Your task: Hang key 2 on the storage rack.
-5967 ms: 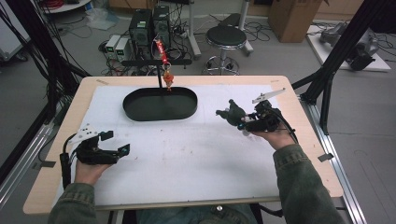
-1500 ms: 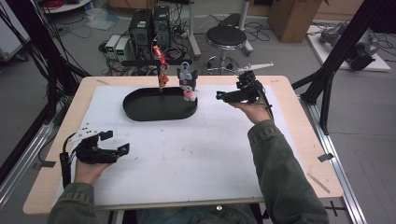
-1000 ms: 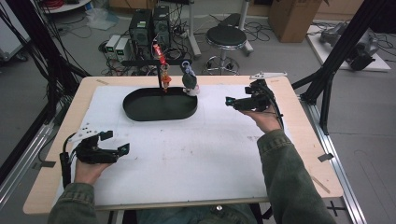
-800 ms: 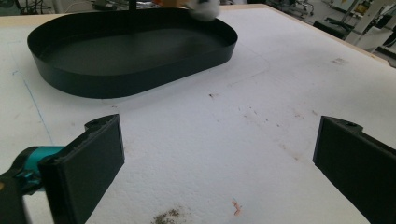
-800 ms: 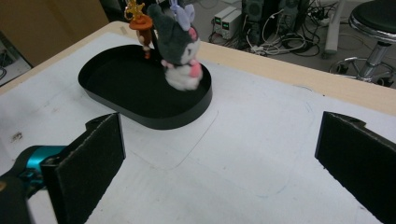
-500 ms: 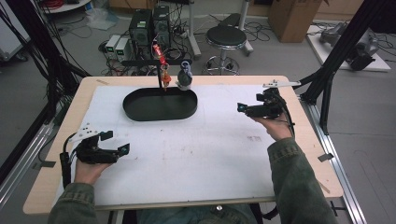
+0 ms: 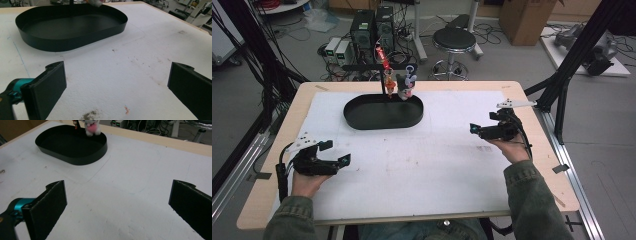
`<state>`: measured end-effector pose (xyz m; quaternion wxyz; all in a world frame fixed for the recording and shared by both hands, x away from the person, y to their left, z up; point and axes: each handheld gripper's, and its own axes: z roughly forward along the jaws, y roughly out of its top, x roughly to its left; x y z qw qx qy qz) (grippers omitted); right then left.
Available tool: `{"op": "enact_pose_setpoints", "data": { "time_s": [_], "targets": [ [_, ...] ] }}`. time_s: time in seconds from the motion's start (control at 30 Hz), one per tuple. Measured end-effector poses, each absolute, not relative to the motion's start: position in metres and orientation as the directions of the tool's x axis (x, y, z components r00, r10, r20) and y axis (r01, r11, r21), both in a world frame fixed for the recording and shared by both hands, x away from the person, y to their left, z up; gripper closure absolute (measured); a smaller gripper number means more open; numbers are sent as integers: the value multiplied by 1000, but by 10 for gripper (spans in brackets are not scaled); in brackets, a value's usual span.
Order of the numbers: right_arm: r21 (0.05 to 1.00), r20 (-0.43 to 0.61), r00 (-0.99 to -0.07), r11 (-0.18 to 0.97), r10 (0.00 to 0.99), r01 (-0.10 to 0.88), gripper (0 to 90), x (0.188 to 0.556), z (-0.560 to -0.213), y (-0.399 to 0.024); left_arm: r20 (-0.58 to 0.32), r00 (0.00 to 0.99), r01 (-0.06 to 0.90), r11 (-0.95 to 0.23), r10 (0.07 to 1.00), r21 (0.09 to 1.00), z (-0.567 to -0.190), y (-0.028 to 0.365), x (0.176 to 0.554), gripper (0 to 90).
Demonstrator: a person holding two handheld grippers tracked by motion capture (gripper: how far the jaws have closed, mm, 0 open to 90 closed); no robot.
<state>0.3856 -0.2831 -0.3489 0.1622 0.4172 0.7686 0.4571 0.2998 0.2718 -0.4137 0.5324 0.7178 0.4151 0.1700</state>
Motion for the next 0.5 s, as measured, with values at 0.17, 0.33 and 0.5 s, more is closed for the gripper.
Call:
{"op": "enact_pose_setpoints", "data": {
  "time_s": [0.17,0.33,0.5],
  "targets": [
    [842,133,-593,225,794,490,6,377,-357,-290,-197,602,414,-92,774,906,-413,272,299,24],
    [860,145,-581,189,801,475,6,367,-361,-297,-194,600,414,-94,776,905,-413,271,298,24],
    [861,140,-578,189,804,471,6,356,-369,-305,-195,601,416,-95,775,905,-414,271,298,24]
  ]
}}
